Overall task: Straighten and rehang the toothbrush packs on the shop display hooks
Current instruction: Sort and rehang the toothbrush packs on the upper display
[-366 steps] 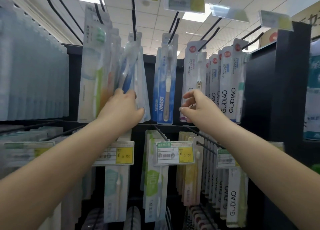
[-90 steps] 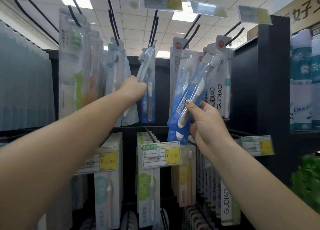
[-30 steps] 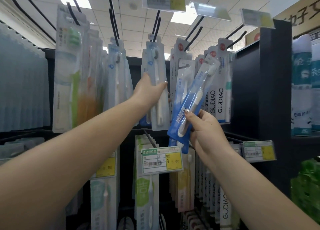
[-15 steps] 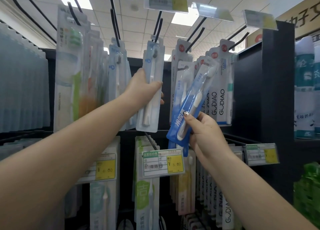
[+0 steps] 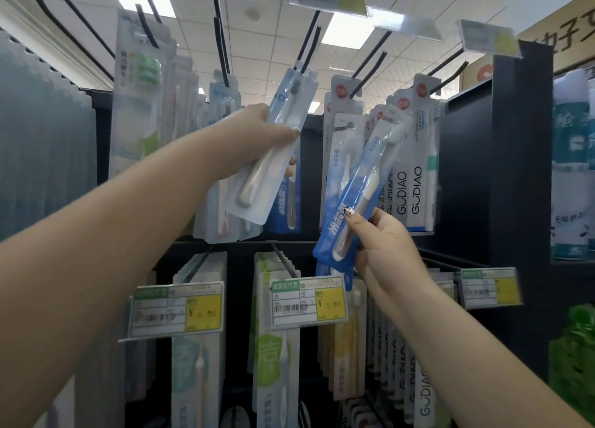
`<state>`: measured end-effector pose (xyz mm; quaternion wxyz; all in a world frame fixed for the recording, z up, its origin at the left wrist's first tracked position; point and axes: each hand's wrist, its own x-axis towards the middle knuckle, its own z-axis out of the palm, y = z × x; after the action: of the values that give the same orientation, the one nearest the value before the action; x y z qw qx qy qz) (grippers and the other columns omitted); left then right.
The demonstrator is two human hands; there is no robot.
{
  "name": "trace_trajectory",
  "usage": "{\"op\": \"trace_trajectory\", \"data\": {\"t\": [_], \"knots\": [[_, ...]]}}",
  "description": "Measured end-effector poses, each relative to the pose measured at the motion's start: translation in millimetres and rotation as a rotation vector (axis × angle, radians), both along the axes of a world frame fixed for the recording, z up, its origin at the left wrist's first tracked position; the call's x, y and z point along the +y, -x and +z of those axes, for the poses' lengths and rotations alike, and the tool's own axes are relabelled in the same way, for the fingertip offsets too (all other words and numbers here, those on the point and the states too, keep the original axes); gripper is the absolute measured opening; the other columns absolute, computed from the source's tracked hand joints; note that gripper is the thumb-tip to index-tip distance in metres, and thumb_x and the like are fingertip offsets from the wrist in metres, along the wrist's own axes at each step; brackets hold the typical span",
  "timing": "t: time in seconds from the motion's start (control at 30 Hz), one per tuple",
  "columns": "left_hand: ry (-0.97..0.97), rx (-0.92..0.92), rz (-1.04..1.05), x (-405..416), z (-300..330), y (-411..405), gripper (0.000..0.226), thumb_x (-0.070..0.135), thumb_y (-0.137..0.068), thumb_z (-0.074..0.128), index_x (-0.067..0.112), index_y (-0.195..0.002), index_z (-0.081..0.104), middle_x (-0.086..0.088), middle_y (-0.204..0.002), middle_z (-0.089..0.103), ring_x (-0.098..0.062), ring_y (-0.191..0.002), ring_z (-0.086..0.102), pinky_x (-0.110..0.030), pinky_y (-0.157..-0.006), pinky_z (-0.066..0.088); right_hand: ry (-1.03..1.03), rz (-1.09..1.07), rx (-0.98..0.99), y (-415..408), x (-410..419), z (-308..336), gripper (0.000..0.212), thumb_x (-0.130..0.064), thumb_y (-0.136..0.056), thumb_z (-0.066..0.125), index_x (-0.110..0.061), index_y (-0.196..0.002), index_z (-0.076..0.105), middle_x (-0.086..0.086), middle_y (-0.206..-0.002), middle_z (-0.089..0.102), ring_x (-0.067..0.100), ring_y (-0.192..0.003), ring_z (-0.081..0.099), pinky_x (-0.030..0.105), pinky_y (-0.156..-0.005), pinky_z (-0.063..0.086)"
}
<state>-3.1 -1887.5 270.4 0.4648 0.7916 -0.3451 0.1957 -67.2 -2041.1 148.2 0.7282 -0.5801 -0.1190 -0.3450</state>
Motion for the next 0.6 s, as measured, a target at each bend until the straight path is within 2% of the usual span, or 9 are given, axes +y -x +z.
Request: {"op": "trace_trajectory", "data": {"t": [0.13, 0.23, 0.33, 0.37, 0.43, 0.47, 0.6], "knots": [[-0.079, -0.044, 0.059, 8, -1, -1, 0.044, 0.033, -0.083, 0.064, 0.010, -0.117, 0.048, -0.013, -0.098, 0.065, -0.029, -0.083, 0.067, -0.045, -0.076, 0.056, -0.002, 0.001, 0.009, -1, 1, -1, 0.006, -0.016, -0.091, 0.053, -0.019, -0.092, 0.057, 0.006, -0.097, 0.067, 0.023, -0.097, 0.065, 0.047, -0.093, 0.050], [-0.066, -0.086, 0.064, 10, -1, -1, 0.037, 0.028, -0.085, 0.064, 0.009, -0.112, 0.047, -0.013, -0.093, 0.064, -0.027, -0.076, 0.068, -0.041, -0.067, 0.058, -0.005, 0.005, 0.009, -2, 3, -1, 0.006, -0.016, -0.091, 0.053, -0.019, -0.092, 0.058, 0.007, -0.098, 0.067, 0.024, -0.098, 0.065, 0.046, -0.092, 0.050], [-0.061, -0.132, 0.077, 6, -3, 1, 0.038, 0.029, -0.085, 0.063, 0.008, -0.112, 0.047, -0.014, -0.098, 0.063, -0.028, -0.081, 0.067, -0.042, -0.071, 0.057, -0.003, 0.006, 0.004, -2, 6, -1, 0.006, -0.016, -0.091, 0.053, -0.019, -0.091, 0.057, 0.006, -0.096, 0.067, 0.022, -0.095, 0.065, 0.045, -0.091, 0.051], [-0.031, -0.131, 0.050, 4, -5, 1, 0.037, 0.028, -0.086, 0.062, 0.007, -0.113, 0.047, -0.014, -0.096, 0.063, -0.024, -0.077, 0.067, -0.039, -0.068, 0.058, -0.002, 0.008, 0.001, -1, 7, -1, 0.006, -0.015, -0.091, 0.053, -0.019, -0.091, 0.058, 0.005, -0.095, 0.067, 0.021, -0.093, 0.065, 0.044, -0.090, 0.052], [0.090, -0.070, -0.075, 1, -12, 3, 0.031, 0.023, -0.089, 0.060, 0.007, -0.112, 0.047, -0.011, -0.085, 0.063, -0.011, -0.056, 0.066, -0.024, -0.049, 0.054, -0.002, 0.018, -0.005, -1, 8, -1, 0.007, -0.015, -0.091, 0.052, -0.018, -0.092, 0.058, 0.004, -0.093, 0.068, 0.019, -0.089, 0.066, 0.041, -0.087, 0.053], [0.153, -0.032, -0.141, -2, -17, 4, 0.028, 0.020, -0.090, 0.059, 0.007, -0.112, 0.047, -0.010, -0.081, 0.062, -0.007, -0.048, 0.064, -0.020, -0.044, 0.051, -0.002, 0.024, -0.008, -1, 8, -1, 0.007, -0.014, -0.091, 0.053, -0.018, -0.092, 0.059, 0.004, -0.092, 0.068, 0.018, -0.088, 0.066, 0.040, -0.085, 0.054], [0.330, -0.009, -0.323, -10, -33, 7, 0.023, 0.016, -0.091, 0.057, 0.010, -0.110, 0.047, -0.009, -0.081, 0.061, -0.009, -0.053, 0.065, -0.023, -0.050, 0.054, 0.000, 0.018, -0.001, -3, 7, -3, 0.008, -0.016, -0.091, 0.054, -0.018, -0.097, 0.059, 0.006, -0.097, 0.069, 0.020, -0.093, 0.066, 0.038, -0.084, 0.053]]}}
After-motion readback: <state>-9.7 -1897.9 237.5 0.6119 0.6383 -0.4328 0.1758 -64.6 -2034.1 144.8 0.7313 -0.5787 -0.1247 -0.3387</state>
